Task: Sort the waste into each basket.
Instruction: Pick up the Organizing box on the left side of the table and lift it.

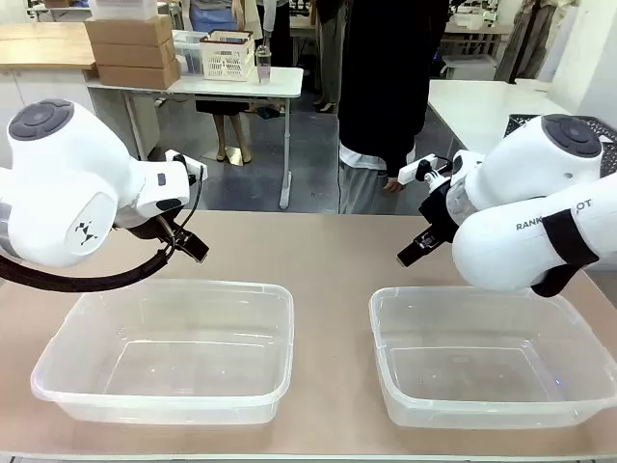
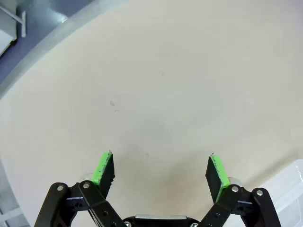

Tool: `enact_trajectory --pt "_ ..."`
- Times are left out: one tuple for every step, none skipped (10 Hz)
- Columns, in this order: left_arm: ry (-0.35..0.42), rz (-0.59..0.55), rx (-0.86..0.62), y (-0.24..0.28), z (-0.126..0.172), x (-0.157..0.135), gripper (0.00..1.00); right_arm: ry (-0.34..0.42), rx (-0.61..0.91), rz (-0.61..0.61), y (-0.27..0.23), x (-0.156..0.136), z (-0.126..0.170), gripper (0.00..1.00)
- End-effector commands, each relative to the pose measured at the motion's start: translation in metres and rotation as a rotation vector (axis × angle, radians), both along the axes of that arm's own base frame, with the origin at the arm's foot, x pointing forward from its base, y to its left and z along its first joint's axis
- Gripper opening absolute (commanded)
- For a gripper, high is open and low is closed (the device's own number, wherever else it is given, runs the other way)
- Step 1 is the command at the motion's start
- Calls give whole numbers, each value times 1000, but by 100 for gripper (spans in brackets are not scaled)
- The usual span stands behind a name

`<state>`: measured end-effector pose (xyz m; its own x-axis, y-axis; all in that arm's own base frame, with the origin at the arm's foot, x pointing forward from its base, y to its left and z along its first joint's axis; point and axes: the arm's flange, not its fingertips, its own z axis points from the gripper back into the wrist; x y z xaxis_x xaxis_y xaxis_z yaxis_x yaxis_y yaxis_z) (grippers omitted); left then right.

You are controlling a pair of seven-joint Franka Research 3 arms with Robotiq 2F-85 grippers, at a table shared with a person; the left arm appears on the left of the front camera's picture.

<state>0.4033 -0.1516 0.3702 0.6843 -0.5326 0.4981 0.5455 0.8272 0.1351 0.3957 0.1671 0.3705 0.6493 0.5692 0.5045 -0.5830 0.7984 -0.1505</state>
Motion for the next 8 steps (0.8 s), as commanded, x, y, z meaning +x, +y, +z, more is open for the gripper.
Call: enact_trajectory --pt "0 0 0 0 0 0 100 0 0 0 0 0 0 100" --pt "0 0 0 0 0 0 100 0 0 0 0 0 0 100" --pt "0 0 0 0 0 0 100 0 0 0 0 0 0 100" --pt "0 0 0 0 0 0 100 0 0 0 0 0 0 100" --pt "0 0 0 0 0 0 100 0 0 0 0 0 0 100" --pt "0 0 0 0 0 0 100 0 0 0 0 0 0 100" --pt "0 0 0 0 0 0 100 0 0 0 0 0 0 100" --pt "0 0 0 0 0 0 100 0 0 0 0 0 0 100"
